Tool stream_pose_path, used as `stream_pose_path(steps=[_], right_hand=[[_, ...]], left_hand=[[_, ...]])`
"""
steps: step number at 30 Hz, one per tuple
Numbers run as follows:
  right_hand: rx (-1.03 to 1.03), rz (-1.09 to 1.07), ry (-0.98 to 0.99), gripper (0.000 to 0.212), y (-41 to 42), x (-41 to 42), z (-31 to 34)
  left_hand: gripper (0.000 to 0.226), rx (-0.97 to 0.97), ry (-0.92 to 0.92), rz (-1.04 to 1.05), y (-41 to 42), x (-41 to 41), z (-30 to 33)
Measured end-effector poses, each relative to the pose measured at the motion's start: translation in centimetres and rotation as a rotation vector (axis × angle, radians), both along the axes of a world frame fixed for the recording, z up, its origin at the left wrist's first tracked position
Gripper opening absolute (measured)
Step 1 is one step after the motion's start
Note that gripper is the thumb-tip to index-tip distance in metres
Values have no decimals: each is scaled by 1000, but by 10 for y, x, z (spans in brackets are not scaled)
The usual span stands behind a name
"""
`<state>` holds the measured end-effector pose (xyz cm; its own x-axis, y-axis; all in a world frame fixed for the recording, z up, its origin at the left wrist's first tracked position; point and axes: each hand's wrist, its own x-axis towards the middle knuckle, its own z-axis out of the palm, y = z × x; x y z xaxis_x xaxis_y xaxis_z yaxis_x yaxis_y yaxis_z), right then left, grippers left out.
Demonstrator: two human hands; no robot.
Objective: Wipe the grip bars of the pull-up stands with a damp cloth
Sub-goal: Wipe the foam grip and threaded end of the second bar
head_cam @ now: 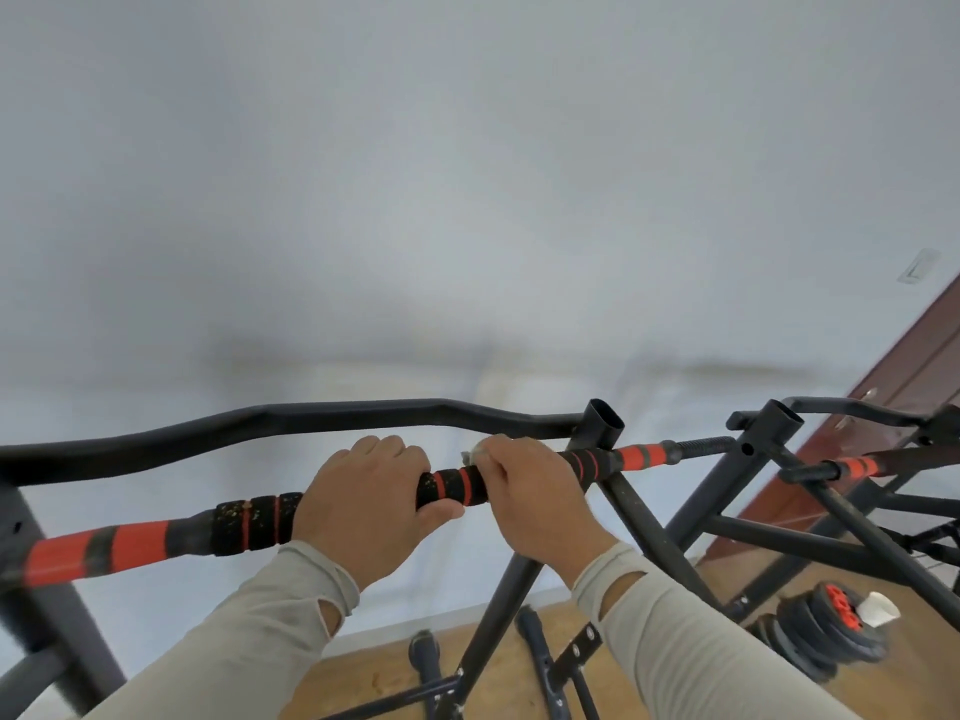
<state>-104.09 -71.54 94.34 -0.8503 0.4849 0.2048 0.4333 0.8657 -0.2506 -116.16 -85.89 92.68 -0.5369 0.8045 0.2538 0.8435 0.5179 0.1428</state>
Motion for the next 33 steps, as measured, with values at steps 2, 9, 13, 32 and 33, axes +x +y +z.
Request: stream_pose_path(steps=[2,9,13,32,33], right_hand=[[-58,10,21,28,3,4,0],[-8,7,64,25,5,0,-11],[-16,-8,77,24,9,0,-15],[349,271,107,26,-42,-16,-12],[393,209,40,28,-29,-9,-7]], left_hand=[[56,-2,-45,-29,-2,0,3],[71,-65,-208,-24,-68,-44,30],[44,-104,-230,19,-90,-52,15],[45,-53,-192,35,-90,-56,3],[45,-54,-189,29,-90,-57,3]])
